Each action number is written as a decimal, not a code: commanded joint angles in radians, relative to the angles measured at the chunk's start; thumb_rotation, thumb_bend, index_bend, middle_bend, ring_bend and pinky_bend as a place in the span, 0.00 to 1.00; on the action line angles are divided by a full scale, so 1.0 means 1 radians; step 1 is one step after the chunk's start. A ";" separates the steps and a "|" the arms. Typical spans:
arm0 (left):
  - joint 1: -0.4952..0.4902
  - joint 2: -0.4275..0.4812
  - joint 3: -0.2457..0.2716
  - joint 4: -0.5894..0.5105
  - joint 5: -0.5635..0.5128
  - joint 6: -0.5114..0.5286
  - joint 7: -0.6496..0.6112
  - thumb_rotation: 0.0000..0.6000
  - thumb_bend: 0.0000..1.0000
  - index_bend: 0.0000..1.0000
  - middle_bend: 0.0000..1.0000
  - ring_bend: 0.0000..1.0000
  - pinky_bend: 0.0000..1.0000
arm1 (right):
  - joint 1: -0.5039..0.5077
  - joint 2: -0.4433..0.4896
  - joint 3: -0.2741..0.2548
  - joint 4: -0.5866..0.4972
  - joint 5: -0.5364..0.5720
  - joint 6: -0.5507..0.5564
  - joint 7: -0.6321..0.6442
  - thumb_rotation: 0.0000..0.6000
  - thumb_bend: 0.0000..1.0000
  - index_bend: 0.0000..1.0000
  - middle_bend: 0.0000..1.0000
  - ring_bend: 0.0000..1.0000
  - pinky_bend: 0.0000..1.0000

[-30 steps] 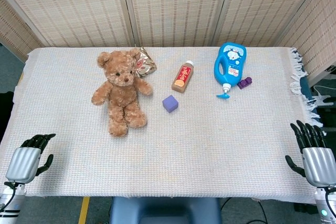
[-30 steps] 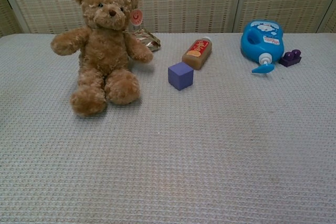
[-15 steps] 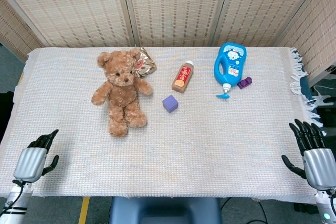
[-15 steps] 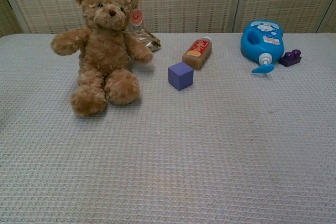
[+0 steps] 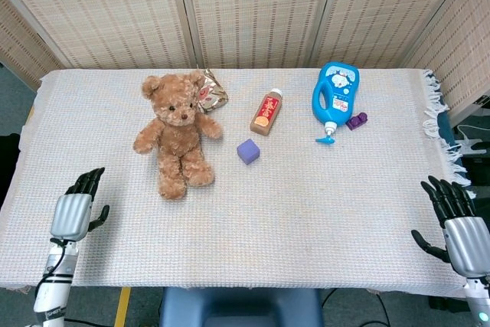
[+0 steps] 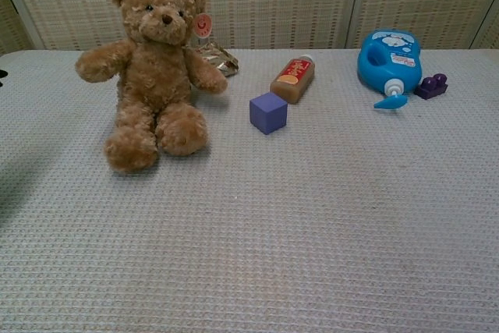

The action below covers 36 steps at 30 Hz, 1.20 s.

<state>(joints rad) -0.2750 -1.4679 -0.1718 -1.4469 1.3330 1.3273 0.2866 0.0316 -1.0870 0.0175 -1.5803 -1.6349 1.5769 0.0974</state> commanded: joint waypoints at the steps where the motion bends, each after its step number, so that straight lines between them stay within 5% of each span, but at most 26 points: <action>1: -0.055 -0.067 -0.060 0.018 -0.089 -0.042 0.081 1.00 0.35 0.00 0.04 0.09 0.32 | 0.007 0.015 -0.010 -0.009 -0.002 -0.022 0.004 1.00 0.13 0.00 0.01 0.00 0.02; 14: -0.218 -0.218 -0.239 0.089 -0.348 -0.110 0.174 1.00 0.34 0.00 0.09 0.10 0.33 | 0.023 0.051 -0.028 -0.038 0.003 -0.077 0.007 1.00 0.13 0.00 0.01 0.00 0.02; 23: -0.315 -0.334 -0.343 0.124 -0.446 -0.014 0.218 1.00 0.34 0.07 0.16 0.16 0.35 | 0.027 0.060 -0.030 -0.046 0.008 -0.089 0.011 1.00 0.13 0.00 0.01 0.00 0.02; 36: -0.364 -0.340 -0.373 0.011 -0.568 0.000 0.275 1.00 0.34 0.08 0.17 0.16 0.36 | 0.032 0.068 -0.027 -0.048 0.014 -0.093 0.025 1.00 0.13 0.00 0.01 0.00 0.02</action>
<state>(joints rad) -0.6353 -1.8053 -0.5432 -1.4324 0.7687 1.3234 0.5613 0.0634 -1.0191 -0.0097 -1.6286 -1.6204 1.4834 0.1227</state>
